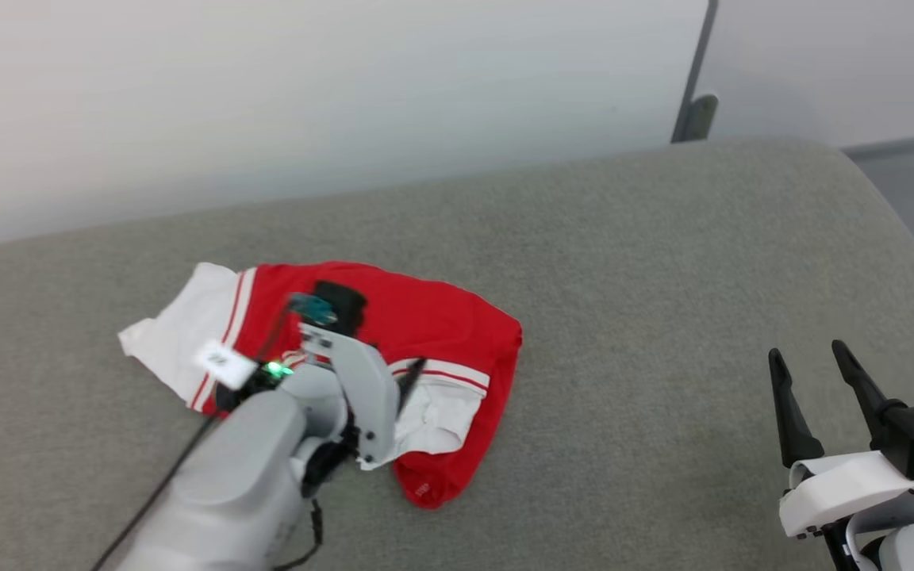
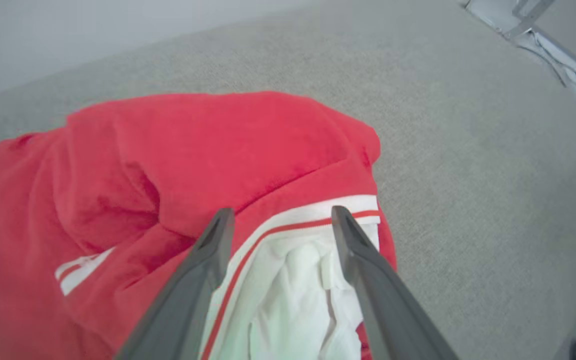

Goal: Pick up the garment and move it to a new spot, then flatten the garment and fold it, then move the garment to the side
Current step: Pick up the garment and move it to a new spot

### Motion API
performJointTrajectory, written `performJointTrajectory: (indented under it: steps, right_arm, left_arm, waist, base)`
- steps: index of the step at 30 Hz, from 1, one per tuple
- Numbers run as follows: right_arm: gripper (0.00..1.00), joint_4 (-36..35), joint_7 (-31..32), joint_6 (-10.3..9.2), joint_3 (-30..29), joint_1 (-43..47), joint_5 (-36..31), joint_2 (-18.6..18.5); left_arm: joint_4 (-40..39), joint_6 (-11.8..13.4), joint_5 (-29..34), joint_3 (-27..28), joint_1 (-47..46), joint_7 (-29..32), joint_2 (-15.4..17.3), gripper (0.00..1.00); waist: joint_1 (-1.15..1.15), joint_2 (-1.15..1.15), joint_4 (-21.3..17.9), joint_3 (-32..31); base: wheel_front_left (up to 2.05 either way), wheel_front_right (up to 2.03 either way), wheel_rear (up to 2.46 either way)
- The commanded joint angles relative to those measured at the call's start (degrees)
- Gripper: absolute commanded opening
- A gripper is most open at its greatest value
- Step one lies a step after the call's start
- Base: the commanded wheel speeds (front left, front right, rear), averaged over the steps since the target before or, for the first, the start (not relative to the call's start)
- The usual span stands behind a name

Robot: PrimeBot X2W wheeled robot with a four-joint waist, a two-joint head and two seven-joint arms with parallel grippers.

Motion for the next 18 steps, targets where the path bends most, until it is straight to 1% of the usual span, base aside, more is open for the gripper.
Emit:
performJointTrajectory:
  steps: [1,4,7,14,18]
  right_arm:
    - [1.0,-0.2,-0.3,-0.08,0.0,0.7,0.2,-0.3]
    - [1.0,-0.6,-0.3,-0.08,-0.2,1.4,0.2,-0.5]
    - [1.0,-1.1,-0.3,-0.08,-1.0,2.2,0.0,-0.7]
    - [1.0,-2.4,-0.3,-0.08,-2.2,3.9,-0.3,-1.3]
    - [1.0,-3.3,-0.3,-0.08,-3.0,4.9,-0.5,-1.4]
  left_arm:
    - [-0.8,-0.1,-0.6,0.6,0.8,-1.0,0.7,1.0]
    - [-4.0,-0.2,-0.8,1.7,2.3,-4.6,3.2,1.0]
    - [-7.0,0.5,-1.0,3.2,4.3,-8.3,5.9,1.0]
    - [-13.3,3.1,-1.7,7.2,10.5,-16.9,11.3,1.0]
    - [-16.4,5.1,-2.2,9.4,14.6,-20.9,13.6,1.0]
  waist:
    - [0.0,0.0,1.4,-1.5]
    - [0.0,0.0,2.2,-2.5]
    - [0.0,0.0,3.3,-3.3]
    - [0.0,0.0,5.5,-4.6]
    - [0.0,0.0,6.6,-4.8]
  base:
    - [0.0,0.0,0.0]
    - [0.0,0.0,0.0]
    - [0.0,0.0,0.0]
    - [0.0,0.0,0.0]
    - [0.0,0.0,0.0]
